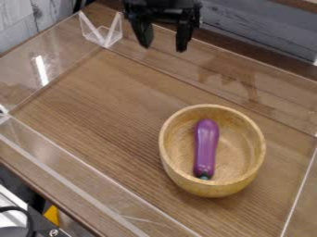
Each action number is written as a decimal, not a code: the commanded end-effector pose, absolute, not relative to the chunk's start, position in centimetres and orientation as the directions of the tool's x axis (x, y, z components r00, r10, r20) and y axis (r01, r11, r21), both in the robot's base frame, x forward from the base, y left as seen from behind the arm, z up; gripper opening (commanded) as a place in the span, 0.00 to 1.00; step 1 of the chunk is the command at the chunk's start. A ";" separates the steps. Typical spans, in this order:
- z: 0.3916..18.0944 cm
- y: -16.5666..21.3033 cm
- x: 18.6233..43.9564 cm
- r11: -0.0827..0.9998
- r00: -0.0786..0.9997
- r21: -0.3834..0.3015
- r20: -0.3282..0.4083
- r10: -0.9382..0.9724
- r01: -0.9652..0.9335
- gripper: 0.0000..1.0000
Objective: Remove the purple eggplant from inside the brown bowl and put it on the table
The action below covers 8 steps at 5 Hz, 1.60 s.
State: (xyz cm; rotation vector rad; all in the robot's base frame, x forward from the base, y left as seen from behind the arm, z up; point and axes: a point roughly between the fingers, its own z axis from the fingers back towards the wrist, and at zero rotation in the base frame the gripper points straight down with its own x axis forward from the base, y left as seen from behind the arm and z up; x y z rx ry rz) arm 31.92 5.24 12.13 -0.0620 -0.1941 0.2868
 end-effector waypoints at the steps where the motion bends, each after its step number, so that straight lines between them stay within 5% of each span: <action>1: 12.3 4.9 31.4 0.944 0.929 -0.108 0.175 0.327 -0.312 1.00; 5: 9.1 3.9 30.8 0.931 0.927 -0.116 0.110 0.357 -0.345 1.00; 8: 8.3 5.2 30.3 0.912 0.911 -0.105 0.081 0.405 -0.396 1.00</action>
